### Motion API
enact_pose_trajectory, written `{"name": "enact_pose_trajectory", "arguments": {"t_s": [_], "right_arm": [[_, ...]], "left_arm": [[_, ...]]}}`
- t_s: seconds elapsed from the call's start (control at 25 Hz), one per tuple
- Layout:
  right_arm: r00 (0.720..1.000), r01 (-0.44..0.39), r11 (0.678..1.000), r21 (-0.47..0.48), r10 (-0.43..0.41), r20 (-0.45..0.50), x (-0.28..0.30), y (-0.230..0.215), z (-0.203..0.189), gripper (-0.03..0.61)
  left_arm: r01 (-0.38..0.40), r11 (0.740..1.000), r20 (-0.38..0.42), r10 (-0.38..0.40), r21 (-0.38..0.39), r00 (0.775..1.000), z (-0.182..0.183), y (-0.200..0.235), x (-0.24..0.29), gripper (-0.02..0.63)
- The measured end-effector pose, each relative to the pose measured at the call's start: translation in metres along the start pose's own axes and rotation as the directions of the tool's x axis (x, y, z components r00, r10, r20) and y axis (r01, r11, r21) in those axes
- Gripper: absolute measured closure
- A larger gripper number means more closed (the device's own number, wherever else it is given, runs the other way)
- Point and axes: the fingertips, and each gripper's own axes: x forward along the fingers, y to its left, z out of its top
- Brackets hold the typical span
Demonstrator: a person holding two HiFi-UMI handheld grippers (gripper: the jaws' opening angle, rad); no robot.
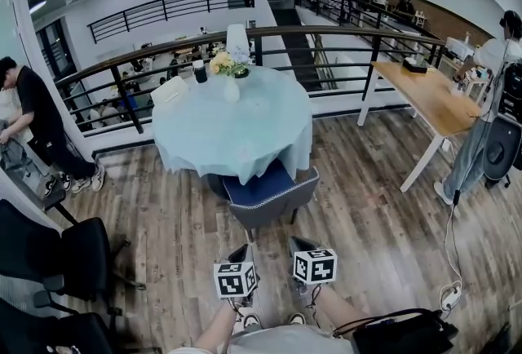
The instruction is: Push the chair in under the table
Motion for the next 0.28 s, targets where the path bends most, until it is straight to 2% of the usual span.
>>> {"name": "enact_pose_trajectory", "arguments": {"t_s": [0.28], "right_arm": [[1.0,0.005,0.999,-0.035,-0.005,0.017,0.0006,-0.0027,0.0092,0.562]], "left_arm": [[-0.006,1.0,-0.003,0.006,-0.017,1.0,0.0008,-0.0034,0.005,0.609]]}}
